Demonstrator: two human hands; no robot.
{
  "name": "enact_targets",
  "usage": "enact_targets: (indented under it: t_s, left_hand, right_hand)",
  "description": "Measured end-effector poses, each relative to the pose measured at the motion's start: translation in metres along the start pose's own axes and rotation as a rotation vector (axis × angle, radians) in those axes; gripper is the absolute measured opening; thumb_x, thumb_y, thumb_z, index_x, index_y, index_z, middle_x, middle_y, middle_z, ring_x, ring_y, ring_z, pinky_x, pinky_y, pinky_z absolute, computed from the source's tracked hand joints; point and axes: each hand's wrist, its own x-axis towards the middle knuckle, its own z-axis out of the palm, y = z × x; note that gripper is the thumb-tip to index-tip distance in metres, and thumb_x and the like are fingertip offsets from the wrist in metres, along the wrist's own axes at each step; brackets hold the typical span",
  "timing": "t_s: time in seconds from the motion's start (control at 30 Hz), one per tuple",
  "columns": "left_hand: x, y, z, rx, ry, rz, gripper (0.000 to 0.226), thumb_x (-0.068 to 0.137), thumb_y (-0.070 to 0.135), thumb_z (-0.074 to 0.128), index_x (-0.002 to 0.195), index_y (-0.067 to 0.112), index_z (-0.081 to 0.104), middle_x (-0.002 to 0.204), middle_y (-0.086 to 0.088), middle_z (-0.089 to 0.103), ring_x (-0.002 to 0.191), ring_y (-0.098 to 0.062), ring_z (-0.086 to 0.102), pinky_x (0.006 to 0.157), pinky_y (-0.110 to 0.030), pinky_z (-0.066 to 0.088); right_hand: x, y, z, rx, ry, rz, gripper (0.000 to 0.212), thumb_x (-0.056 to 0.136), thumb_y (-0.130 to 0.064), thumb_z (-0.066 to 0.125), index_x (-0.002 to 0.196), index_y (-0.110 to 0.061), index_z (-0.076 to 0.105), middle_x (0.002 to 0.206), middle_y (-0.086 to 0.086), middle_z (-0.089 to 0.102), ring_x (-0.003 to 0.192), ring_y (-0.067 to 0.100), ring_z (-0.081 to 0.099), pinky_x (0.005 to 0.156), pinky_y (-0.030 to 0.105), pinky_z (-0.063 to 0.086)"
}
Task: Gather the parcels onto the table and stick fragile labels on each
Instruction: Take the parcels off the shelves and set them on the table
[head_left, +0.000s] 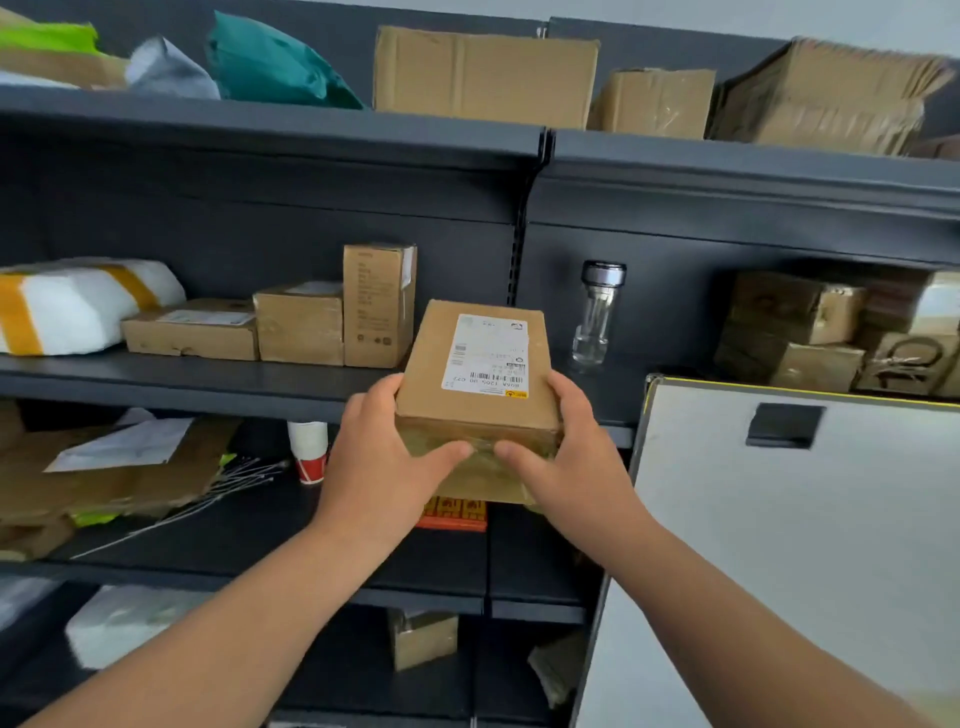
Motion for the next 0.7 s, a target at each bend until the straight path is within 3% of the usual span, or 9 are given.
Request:
enact_targets:
  t_s: [0.17,0.3,0.43,0.57,0.7]
  left_hand:
    - [-0.058,0.022,-0.017,-0.061,-0.025,0.075,0.08,0.068,0.039,0.082,0.136,0.032,0.039,0.118,0.011,0.045,0.101,0.001,0.042,0.086,-0.02,0.038]
    - [-0.091,0.048,-0.013,-0.124,-0.095,0.148,0.078,0.069,0.036,0.082,0.134,0.031,0.039,0.118,0.011,0.043,0.102,0.001,0.042,0.083,-0.015,0.036]
    - [-0.117,0.077,0.008,-0.196,-0.187,0.214,0.072,0.069,0.034,0.082,0.129,0.033,0.042,0.114,0.013,0.042,0.094,0.004,0.041,0.07,-0.007,0.033]
    - [-0.139,0.105,0.045,-0.236,-0.324,0.255,0.069,0.069,0.039,0.081,0.126,0.035,0.043,0.11,0.014,0.043,0.092,0.004,0.044,0.069,-0.009,0.034]
    - [-0.161,0.128,0.099,-0.231,-0.494,0.242,0.071,0.067,0.043,0.081,0.128,0.032,0.044,0.11,0.012,0.044,0.093,0.0,0.047,0.074,-0.019,0.043]
  right_hand:
    - [-0.07,-0.015,-0.022,-0.014,0.077,0.028,0.086,0.083,-0.033,0.073,0.149,-0.034,0.018,0.134,-0.019,0.045,0.119,0.003,0.047,0.101,0.031,0.048]
    - [-0.115,-0.021,-0.053,-0.032,0.142,0.07,0.083,0.083,-0.03,0.074,0.147,-0.033,0.021,0.128,-0.024,0.041,0.119,0.003,0.046,0.101,0.028,0.047]
    - [-0.155,-0.014,-0.093,-0.088,0.226,0.137,0.081,0.084,-0.031,0.072,0.147,-0.031,0.023,0.126,-0.022,0.042,0.115,0.004,0.047,0.098,0.026,0.046]
    - [-0.191,0.009,-0.132,-0.125,0.317,0.246,0.079,0.082,-0.034,0.073,0.146,-0.032,0.026,0.122,-0.021,0.047,0.108,0.005,0.051,0.088,0.022,0.046]
    - [-0.225,0.043,-0.17,-0.108,0.393,0.397,0.077,0.081,-0.031,0.074,0.145,-0.03,0.03,0.116,-0.017,0.052,0.103,0.005,0.055,0.072,0.009,0.042]
